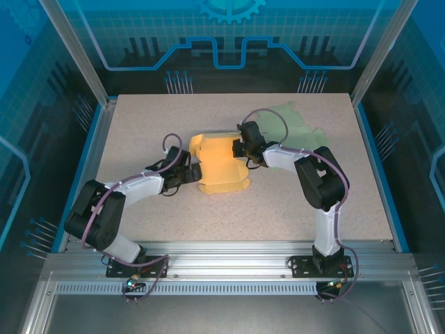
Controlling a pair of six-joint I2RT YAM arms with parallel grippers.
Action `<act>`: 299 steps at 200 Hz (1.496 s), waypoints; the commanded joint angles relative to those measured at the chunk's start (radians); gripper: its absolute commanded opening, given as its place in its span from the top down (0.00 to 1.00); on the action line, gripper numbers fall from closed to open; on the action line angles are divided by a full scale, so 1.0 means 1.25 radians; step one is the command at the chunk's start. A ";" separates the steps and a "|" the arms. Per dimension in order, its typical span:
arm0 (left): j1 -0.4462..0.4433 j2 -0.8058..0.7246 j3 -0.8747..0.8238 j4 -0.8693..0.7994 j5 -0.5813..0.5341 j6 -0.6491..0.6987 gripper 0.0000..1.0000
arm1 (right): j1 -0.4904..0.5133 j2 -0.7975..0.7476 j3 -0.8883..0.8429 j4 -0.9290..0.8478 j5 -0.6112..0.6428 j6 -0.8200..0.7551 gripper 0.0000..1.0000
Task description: Fold the paper box
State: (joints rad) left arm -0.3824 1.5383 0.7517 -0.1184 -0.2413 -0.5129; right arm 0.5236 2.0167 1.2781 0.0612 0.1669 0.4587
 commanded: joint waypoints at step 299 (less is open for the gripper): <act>0.151 -0.035 0.189 -0.044 -0.051 0.132 0.39 | 0.011 0.027 0.029 0.001 -0.027 0.001 0.87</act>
State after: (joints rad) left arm -0.2077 1.4193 0.9127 -0.1867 -0.3065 -0.4519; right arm 0.5247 2.0274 1.2850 0.0746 0.1490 0.4526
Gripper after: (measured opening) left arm 0.635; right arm 0.134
